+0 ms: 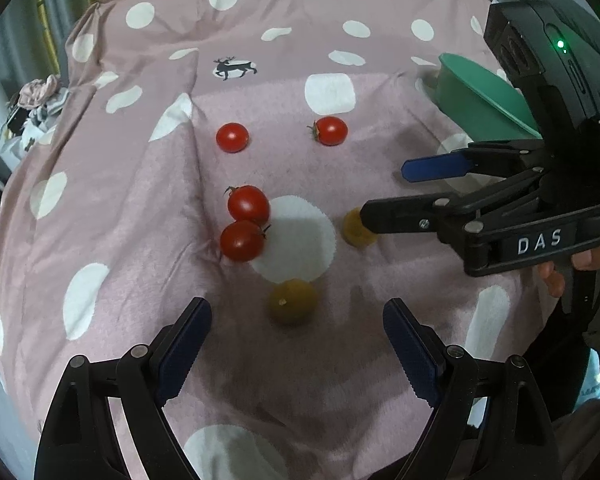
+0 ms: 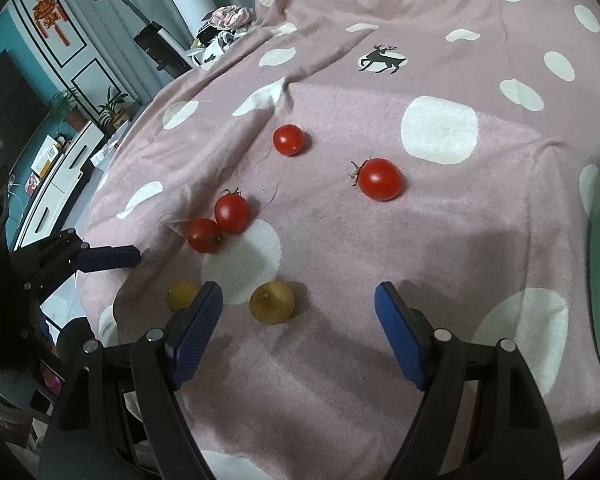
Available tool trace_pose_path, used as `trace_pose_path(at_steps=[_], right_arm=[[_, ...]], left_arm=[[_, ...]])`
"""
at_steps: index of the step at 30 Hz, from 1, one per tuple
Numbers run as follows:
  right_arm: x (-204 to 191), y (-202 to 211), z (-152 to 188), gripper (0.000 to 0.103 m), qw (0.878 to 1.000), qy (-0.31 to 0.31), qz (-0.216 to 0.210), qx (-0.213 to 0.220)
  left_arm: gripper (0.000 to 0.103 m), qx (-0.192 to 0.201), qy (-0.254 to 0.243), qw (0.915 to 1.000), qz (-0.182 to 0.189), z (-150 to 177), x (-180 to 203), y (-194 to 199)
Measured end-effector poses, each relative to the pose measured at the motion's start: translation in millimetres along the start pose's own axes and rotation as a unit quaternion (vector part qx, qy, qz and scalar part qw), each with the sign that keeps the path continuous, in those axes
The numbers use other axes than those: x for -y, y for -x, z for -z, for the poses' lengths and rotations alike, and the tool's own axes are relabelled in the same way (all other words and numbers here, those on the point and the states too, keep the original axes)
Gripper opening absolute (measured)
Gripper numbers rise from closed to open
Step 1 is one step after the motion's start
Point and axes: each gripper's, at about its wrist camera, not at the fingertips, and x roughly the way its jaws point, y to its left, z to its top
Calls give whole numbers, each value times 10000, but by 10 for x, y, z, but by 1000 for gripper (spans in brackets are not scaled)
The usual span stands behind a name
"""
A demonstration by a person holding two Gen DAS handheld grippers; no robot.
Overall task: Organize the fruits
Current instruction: 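Move the left gripper toward a small yellow round fruit, then close the left gripper on a small yellow fruit while the right closes on a tan fruit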
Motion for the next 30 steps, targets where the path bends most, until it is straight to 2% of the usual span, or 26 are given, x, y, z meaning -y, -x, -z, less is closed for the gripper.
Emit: trace_pose_path(at_steps=[7, 15, 18, 22, 30], right_arm=[[-15, -2, 64, 79, 9999, -47, 121, 13], [-121, -21, 111, 79, 9990, 240, 371, -25], [-147, -68, 98, 74, 9989, 296, 354, -77], [-240, -109, 76, 68, 9982, 480, 356, -104], [-371, -242, 25, 46, 9946, 859, 498, -317]], left_arm=[[88, 127, -155, 9991, 381, -22, 17, 7], [87, 302, 36, 9961, 832, 6, -170, 40], [81, 324, 79, 9958, 850, -9, -209, 29], [79, 306, 116, 9951, 934, -61, -228, 5], [56, -44, -211, 9968, 773, -91, -121, -154]])
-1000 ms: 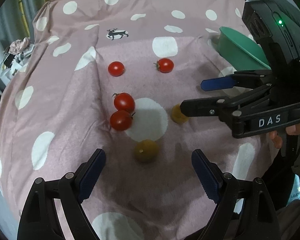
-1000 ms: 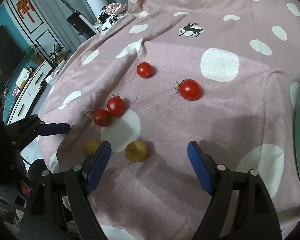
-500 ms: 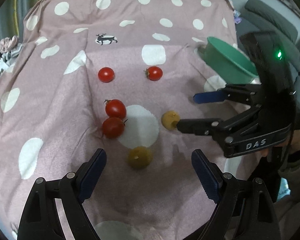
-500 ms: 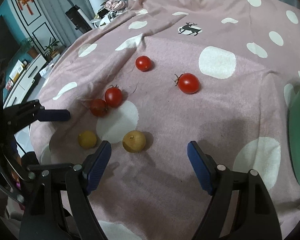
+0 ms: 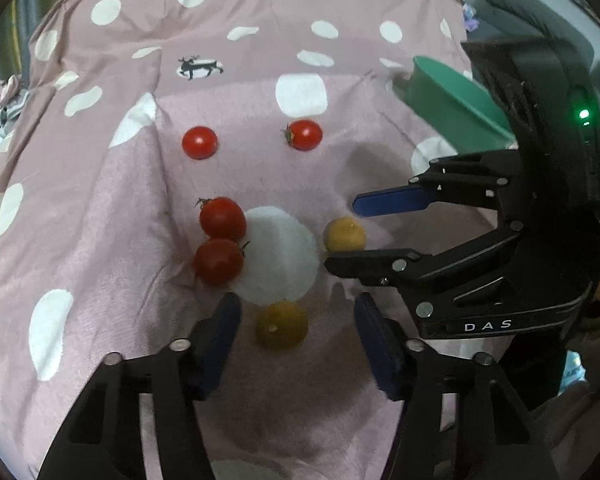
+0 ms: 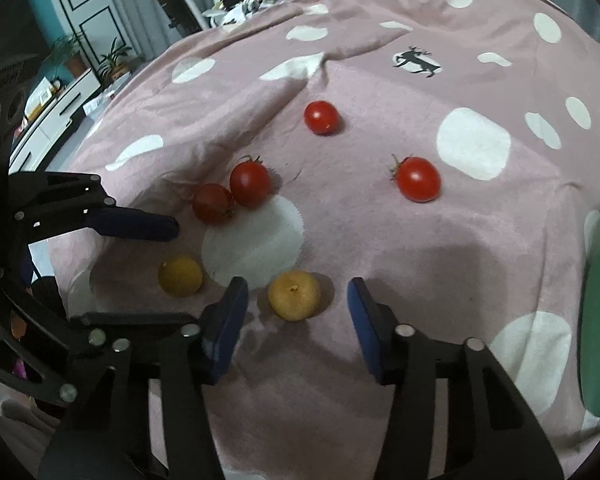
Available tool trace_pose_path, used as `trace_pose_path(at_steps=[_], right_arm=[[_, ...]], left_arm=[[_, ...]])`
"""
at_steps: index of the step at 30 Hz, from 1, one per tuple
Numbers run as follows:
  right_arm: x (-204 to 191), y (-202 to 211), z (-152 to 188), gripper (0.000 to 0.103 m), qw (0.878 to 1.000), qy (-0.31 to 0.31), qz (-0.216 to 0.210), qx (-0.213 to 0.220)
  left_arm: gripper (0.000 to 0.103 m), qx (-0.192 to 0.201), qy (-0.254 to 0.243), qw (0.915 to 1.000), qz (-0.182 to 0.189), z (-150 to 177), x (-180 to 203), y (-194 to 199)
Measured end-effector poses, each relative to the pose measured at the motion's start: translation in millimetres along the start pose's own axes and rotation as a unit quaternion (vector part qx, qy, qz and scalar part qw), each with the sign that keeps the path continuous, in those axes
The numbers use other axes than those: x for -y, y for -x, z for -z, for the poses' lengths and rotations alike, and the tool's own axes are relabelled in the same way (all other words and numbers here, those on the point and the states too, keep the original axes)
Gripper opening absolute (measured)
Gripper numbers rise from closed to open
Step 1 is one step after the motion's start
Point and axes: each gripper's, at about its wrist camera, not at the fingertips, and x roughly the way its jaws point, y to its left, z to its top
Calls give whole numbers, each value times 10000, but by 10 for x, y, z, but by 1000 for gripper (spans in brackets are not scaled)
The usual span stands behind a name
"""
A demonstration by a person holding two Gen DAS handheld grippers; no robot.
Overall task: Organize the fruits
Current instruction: 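Close the left gripper on a small yellow fruit while the right closes on a tan fruit, then lift both held fruits and carry them over the teal bowl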
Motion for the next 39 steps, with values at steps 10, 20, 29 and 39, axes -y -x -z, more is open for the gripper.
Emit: trace_pose_path(at_steps=[10, 20, 29, 39], right_arm=[[-5, -70, -5, 28, 10000, 20, -46, -24], [107, 236, 147, 28, 9985, -354, -239, 334], [449, 696, 375, 28, 9936, -778, 88, 809], [1110, 1294, 672, 28, 9736, -1452, 1043, 1417]], left_arm=[[29, -187, 15, 9996, -233, 10, -44, -132], [29, 95, 202, 9997, -69, -44, 17, 14], [29, 355, -26, 9992, 167, -368, 382, 39], [29, 751, -494, 9939, 639, -1055, 1018, 2]])
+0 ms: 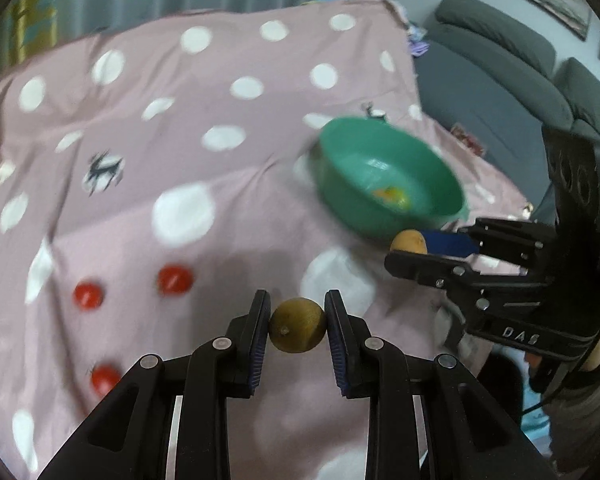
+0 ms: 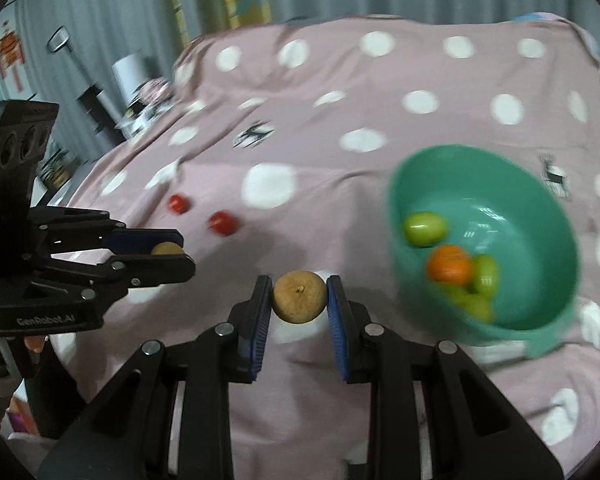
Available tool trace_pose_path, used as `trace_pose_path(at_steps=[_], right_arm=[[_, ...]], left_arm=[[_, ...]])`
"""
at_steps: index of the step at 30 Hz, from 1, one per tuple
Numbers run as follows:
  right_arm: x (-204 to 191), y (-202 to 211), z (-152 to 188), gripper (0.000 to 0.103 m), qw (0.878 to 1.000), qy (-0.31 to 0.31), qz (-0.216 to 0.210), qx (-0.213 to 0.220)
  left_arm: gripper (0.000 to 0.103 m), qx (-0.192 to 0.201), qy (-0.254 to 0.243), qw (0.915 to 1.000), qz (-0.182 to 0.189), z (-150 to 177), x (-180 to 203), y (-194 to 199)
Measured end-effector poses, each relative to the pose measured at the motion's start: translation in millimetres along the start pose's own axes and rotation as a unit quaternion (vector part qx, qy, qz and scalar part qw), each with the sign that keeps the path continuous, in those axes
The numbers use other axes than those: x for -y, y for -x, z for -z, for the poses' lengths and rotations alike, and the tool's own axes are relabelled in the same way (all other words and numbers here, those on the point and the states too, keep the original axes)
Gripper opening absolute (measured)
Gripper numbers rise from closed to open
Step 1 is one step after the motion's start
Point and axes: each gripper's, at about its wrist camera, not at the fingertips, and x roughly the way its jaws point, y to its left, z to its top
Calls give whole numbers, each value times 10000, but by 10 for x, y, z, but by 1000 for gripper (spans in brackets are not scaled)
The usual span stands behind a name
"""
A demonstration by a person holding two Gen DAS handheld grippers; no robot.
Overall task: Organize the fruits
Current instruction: 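Lift both held fruits and carry them over the teal bowl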
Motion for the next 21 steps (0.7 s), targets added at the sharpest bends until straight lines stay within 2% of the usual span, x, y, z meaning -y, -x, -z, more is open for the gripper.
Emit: trace_pose_path(at_steps=[9, 15, 21], right_arm=[[555, 298, -42, 28, 9955, -319, 772, 446], [785, 327, -84, 28, 9920, -475, 1015, 577], [934, 269, -77, 28, 9912, -564, 1081, 522]], left_arm=[[29, 253, -473, 9982, 271, -556, 490, -324], [29, 222, -620, 9975, 262, -809, 673, -623], [29, -27, -703, 9974, 170, -852, 740, -932]])
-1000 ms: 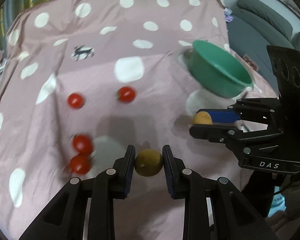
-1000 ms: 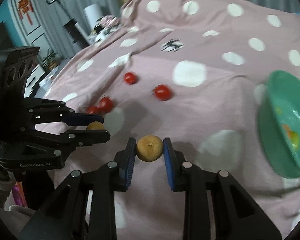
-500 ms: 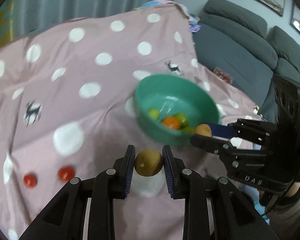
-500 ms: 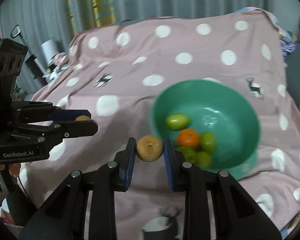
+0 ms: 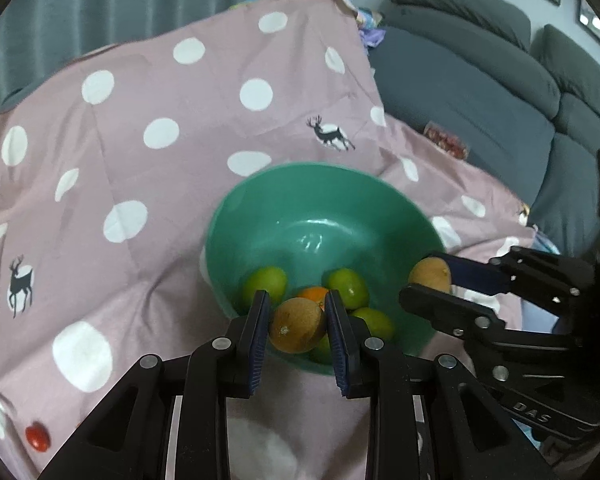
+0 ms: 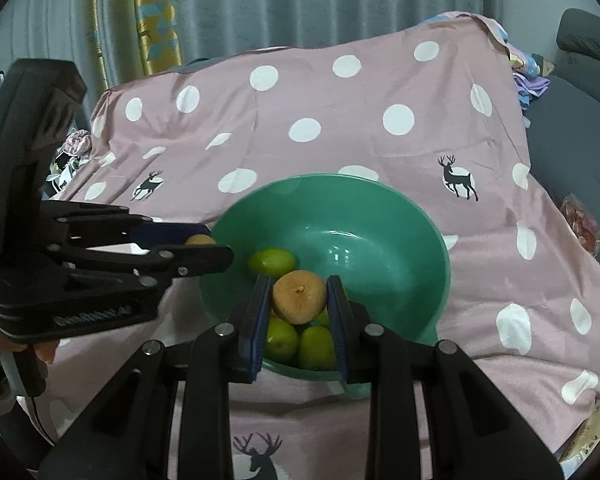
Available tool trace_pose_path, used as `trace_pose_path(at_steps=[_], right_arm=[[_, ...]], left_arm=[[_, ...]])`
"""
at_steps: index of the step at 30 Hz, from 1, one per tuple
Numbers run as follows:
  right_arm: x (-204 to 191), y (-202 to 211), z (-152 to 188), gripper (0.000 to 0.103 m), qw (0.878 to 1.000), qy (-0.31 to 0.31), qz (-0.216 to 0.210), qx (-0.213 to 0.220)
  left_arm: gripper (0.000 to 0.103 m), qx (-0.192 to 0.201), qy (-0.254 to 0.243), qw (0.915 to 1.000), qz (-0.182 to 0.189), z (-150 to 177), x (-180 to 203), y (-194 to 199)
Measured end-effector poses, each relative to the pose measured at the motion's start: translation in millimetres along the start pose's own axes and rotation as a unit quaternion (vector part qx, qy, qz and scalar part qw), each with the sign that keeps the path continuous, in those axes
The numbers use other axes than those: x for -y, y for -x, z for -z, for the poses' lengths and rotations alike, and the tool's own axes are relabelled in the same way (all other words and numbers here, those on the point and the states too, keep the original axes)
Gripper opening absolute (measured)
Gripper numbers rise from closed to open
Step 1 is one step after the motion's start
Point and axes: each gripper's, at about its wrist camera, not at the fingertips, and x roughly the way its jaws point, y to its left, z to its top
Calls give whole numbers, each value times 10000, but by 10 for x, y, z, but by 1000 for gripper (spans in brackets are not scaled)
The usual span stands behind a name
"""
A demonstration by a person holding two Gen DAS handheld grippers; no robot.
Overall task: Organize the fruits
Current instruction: 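Lift both held fruits and carry them over the teal bowl, then open both grippers to drop the fruits into the teal bowl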
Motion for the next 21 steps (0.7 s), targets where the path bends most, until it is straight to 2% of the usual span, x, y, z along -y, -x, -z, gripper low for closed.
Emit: trace_pose_path(at_steps=[7, 15, 17, 19, 21], right_arm=[[59, -121, -4, 29, 9999, -55, 24, -92], [54, -119, 16, 31, 9999, -91, 77, -110], [46, -105, 20, 37, 9999, -73, 97, -102], [37, -65, 21, 47, 9999, -86, 139, -53], [29, -13, 20, 53, 9998, -108, 181, 22]], left_arm=[[29, -182, -91, 9998, -46, -5, 69, -223], [29, -223, -82, 9997, -88, -16, 75, -242], [37, -221, -71, 9996, -128, -8, 76, -224], [53, -185, -46, 9997, -157, 3, 67, -185], [59, -117, -10, 9998, -140, 11, 61, -120]])
